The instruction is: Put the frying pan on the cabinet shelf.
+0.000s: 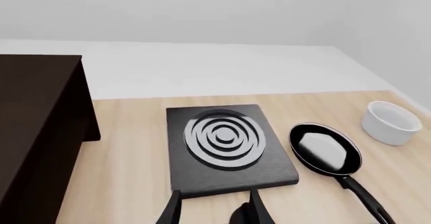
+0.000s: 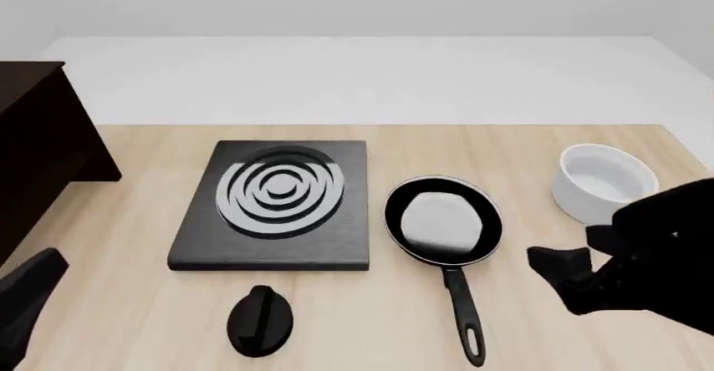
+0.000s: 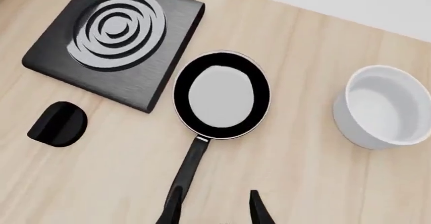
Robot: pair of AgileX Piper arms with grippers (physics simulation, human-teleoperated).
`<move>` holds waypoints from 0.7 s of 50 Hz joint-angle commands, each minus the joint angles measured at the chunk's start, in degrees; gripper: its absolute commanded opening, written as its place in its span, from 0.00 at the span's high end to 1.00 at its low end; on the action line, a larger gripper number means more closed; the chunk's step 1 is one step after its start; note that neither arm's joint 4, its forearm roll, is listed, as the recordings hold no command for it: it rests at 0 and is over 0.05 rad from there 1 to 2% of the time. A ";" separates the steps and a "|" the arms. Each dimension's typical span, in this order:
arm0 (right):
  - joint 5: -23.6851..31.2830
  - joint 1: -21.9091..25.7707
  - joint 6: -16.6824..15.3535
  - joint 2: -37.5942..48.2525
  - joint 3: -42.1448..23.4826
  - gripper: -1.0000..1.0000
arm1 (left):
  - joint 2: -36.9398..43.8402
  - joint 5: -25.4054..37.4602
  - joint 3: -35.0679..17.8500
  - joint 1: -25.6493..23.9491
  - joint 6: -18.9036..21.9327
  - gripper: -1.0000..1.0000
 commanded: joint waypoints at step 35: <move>-10.41 5.99 0.98 17.85 3.46 0.00 | 0.75 -0.67 1.10 -2.24 -0.45 0.00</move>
